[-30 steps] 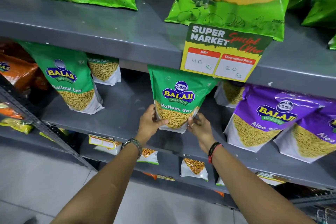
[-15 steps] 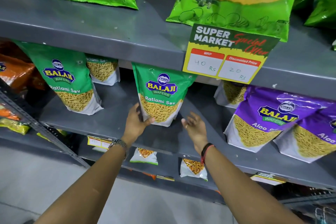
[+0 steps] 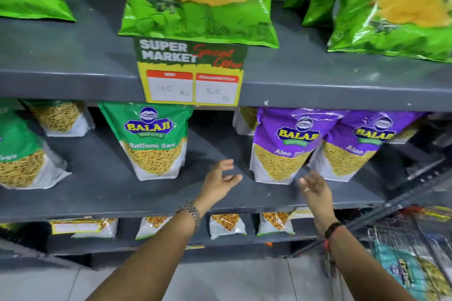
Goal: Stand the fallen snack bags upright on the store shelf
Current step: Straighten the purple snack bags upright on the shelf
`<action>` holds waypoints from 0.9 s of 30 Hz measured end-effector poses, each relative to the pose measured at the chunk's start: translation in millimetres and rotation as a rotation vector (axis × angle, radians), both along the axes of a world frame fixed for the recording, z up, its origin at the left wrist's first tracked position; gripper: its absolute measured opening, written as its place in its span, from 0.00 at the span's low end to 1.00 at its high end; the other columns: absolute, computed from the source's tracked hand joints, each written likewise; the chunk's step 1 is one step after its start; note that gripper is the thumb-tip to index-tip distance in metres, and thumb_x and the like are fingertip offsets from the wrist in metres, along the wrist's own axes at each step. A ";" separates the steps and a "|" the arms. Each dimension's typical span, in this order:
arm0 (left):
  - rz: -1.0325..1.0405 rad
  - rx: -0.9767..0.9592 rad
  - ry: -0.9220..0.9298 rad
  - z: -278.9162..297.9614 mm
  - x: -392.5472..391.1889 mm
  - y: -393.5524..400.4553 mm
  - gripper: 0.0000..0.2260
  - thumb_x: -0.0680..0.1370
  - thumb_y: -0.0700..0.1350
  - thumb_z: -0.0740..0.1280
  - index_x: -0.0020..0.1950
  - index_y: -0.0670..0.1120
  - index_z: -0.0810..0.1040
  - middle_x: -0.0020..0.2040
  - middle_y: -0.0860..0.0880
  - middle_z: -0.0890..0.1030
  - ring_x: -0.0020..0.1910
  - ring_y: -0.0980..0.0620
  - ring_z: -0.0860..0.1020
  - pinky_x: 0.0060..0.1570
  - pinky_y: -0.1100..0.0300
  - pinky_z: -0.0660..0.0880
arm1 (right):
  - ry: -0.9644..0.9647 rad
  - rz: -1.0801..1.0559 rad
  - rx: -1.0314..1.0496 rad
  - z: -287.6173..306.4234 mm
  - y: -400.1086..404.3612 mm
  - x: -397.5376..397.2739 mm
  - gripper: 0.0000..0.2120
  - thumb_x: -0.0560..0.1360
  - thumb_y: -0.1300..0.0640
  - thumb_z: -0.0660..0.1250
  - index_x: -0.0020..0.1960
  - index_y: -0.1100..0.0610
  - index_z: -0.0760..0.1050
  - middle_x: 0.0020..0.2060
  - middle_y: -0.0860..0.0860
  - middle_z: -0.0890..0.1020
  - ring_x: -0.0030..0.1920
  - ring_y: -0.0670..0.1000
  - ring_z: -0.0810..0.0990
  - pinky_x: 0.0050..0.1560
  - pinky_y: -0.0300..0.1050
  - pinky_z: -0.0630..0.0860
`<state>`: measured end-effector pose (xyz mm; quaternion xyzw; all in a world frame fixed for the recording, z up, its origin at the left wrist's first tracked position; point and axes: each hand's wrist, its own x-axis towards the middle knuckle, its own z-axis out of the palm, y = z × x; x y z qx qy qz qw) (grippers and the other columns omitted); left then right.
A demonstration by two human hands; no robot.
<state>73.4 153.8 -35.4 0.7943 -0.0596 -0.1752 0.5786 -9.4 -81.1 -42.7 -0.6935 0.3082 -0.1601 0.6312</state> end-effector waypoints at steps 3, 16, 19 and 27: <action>-0.065 0.027 0.043 12.0 2.8 -38.9 0.32 0.71 0.44 0.71 0.72 0.45 0.61 0.69 0.45 0.71 0.61 0.47 0.77 0.48 0.71 0.70 | 0.028 0.063 0.050 4.0 0.4 15.0 0.23 0.75 0.70 0.59 0.70 0.64 0.61 0.47 0.56 0.74 0.42 0.48 0.74 0.40 0.35 0.74; 0.104 0.047 -0.075 -3.8 9.2 -61.0 0.17 0.68 0.45 0.73 0.55 0.46 0.75 0.51 0.48 0.83 0.44 0.53 0.81 0.45 0.60 0.79 | 0.010 0.177 0.079 -5.5 5.5 47.6 0.26 0.73 0.77 0.54 0.70 0.66 0.61 0.37 0.51 0.72 0.37 0.45 0.71 0.35 0.29 0.72; 0.128 0.076 -0.092 -4.1 14.5 -60.1 0.17 0.68 0.46 0.73 0.55 0.45 0.75 0.47 0.51 0.81 0.43 0.54 0.80 0.43 0.61 0.77 | -0.015 0.215 0.139 -3.5 6.0 54.7 0.27 0.73 0.78 0.54 0.71 0.65 0.60 0.51 0.56 0.73 0.46 0.51 0.74 0.37 0.28 0.74; 0.448 0.020 -0.064 -11.8 -21.8 -82.5 0.10 0.72 0.42 0.70 0.48 0.48 0.71 0.43 0.53 0.75 0.44 0.49 0.77 0.44 0.62 0.73 | 0.001 0.033 0.017 -20.4 -42.8 22.4 0.19 0.73 0.73 0.56 0.61 0.62 0.71 0.53 0.53 0.76 0.55 0.52 0.74 0.44 0.26 0.73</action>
